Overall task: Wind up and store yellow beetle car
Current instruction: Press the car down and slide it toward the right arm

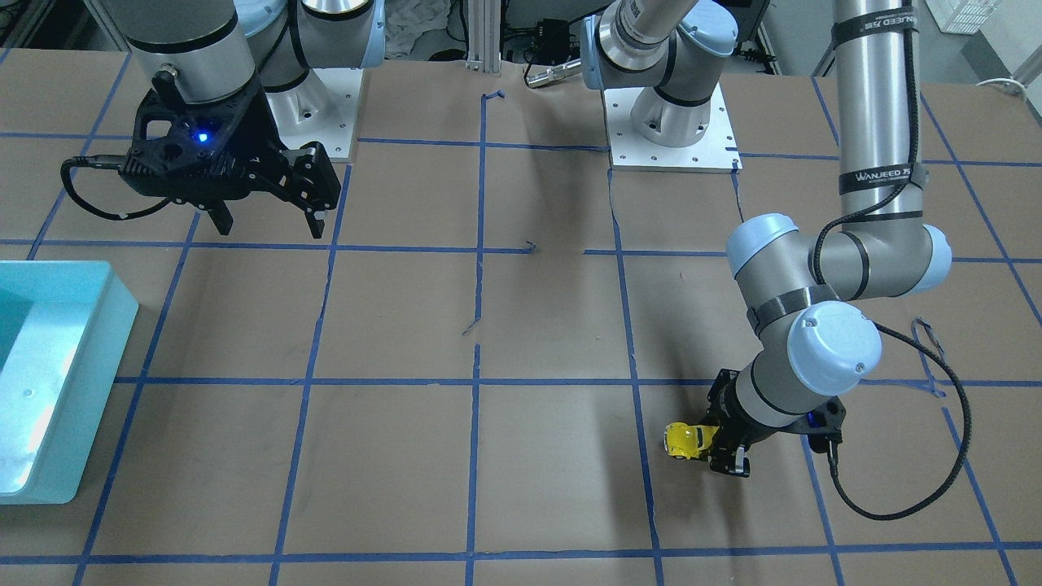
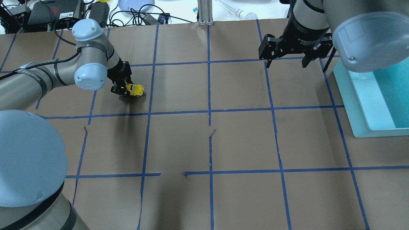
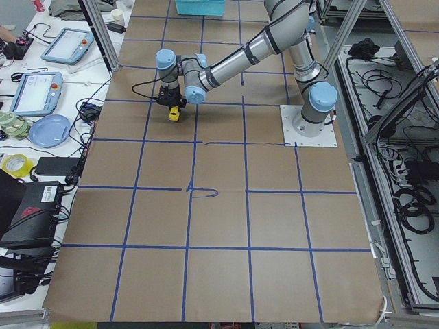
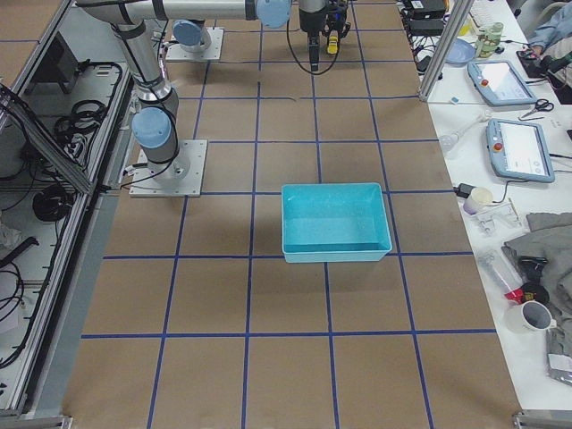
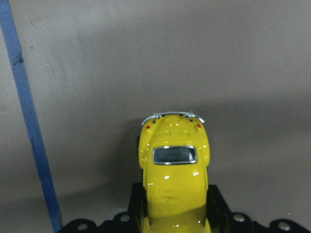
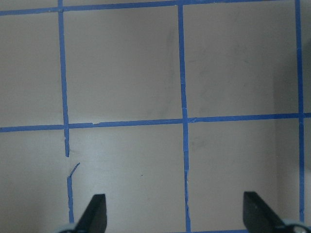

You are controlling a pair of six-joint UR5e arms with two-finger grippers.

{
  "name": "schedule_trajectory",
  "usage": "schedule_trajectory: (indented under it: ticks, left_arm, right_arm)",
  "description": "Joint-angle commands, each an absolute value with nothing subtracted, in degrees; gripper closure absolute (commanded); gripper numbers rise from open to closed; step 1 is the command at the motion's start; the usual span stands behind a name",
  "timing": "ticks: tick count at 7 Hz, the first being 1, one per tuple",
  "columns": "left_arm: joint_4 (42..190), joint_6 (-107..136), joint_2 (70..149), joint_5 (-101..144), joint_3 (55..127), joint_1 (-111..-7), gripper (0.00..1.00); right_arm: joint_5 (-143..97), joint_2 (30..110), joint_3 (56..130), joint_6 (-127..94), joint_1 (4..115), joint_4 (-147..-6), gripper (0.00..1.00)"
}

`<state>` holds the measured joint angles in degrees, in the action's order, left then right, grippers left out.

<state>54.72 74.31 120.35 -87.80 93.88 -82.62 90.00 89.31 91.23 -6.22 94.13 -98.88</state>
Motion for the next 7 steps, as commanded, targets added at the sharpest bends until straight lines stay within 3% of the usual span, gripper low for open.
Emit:
schedule_trajectory:
  ticks: [1,7]
  left_arm:
    - [55.02,76.44,118.92,-84.22,93.52,-83.40,1.00]
    - [55.46,81.74,120.67,-78.84,94.04,-87.89,1.00]
  right_arm:
    - [90.00,89.30,91.23,-6.15,94.13,-98.88,0.00]
    - [90.00,89.30,91.23,-6.24,94.13,-98.88,0.00]
